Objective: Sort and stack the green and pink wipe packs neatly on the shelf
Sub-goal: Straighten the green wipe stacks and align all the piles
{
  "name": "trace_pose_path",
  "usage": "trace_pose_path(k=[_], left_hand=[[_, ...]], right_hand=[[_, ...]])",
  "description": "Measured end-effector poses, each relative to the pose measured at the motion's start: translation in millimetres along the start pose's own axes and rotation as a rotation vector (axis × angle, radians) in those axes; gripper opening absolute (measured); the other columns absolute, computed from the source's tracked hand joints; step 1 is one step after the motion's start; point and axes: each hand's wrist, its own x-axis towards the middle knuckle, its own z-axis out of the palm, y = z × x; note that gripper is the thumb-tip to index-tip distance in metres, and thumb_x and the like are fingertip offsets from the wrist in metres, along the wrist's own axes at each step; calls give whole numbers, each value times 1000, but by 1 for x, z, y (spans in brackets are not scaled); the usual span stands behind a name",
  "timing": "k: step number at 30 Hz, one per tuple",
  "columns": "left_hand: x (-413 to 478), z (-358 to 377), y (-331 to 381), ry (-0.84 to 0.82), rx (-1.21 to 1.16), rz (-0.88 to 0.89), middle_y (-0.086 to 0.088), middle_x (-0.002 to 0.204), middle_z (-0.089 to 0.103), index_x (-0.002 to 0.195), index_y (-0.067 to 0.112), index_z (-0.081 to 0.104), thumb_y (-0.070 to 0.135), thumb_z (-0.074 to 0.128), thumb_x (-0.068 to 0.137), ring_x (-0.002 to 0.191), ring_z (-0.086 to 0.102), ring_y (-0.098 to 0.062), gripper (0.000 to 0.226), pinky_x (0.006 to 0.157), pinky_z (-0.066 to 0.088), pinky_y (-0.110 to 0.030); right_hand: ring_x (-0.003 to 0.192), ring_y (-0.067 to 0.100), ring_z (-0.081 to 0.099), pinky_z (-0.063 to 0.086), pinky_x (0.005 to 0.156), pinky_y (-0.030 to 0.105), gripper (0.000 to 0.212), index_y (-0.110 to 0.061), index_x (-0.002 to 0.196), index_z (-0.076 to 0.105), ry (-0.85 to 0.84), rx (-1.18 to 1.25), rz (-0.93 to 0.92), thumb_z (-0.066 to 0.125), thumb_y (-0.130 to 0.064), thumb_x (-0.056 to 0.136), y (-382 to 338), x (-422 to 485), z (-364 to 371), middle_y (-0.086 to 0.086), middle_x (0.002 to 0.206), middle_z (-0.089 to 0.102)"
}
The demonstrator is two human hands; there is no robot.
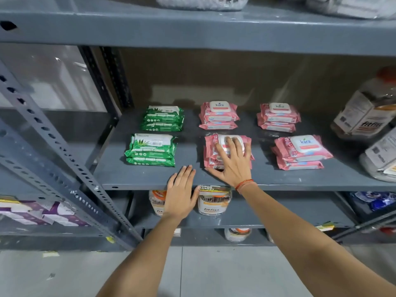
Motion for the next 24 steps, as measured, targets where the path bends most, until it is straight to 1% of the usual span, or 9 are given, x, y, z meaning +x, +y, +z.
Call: trace_pose_path(k=[5,9,11,13,17,19,20,21,24], left_hand=[[-1,2,3,37,-3,-12,-8,146,40,138,9,39,40,25,93,137,33,-23,57,112,23,-42],[-2,3,22,126,-93,-52,-9,150,34,141,8,34,42,26,95,140,26,-22,58,112,16,-43],[-2,5,42,133,-131,-2,-10,151,31,142,9,30,41,29,94,141,20,-20,58,112,14,-44],[1,9,69,92,-159,107,-10,151,30,142,10,31,39,33,93,142,18,-20,57,113,12,-43],[12,18,121,13,-174,326,-9,150,33,139,10,39,40,33,93,139,28,-24,55,112,17,-42],[22,21,138,-4,-155,383,-8,149,36,137,10,42,40,33,93,137,32,-23,54,112,27,-43],[27,22,144,-17,-140,397,-8,149,36,138,10,41,40,32,94,138,31,-23,54,112,28,-45],[32,24,149,-34,-131,403,-7,150,33,139,10,39,41,32,94,139,28,-23,55,112,26,-46],[46,31,157,-97,-115,392,-5,155,23,144,11,28,40,33,97,143,17,-20,56,115,15,-40]], right_hand=[[119,38,54,33,100,64,80,-24,132,54,11,26,-11,37,-76,74,1,-1,0,17,131,56],[127,36,43,18,109,63,79,-26,138,43,90,104,44,42,-76,76,19,-11,-2,17,137,50],[129,34,39,15,109,61,79,-25,138,40,134,114,102,43,-74,76,40,-19,-6,17,139,48],[130,34,38,16,108,60,79,-24,137,41,147,107,165,42,-74,76,71,-28,-11,19,139,47],[129,38,45,21,106,66,81,-24,137,41,53,64,269,39,-76,75,133,-46,-22,20,140,46],[129,39,45,19,106,67,84,-22,137,45,-21,46,293,30,-80,76,158,-55,-24,21,141,45],[130,39,44,17,106,67,88,-22,138,45,-60,38,297,25,-81,76,169,-59,-25,22,143,43],[132,39,42,15,106,68,91,-21,139,44,-99,37,301,21,-83,76,177,-64,-25,23,145,40],[140,39,30,9,107,68,99,-23,143,38,-154,61,313,17,-87,71,193,-72,-19,23,152,27]])
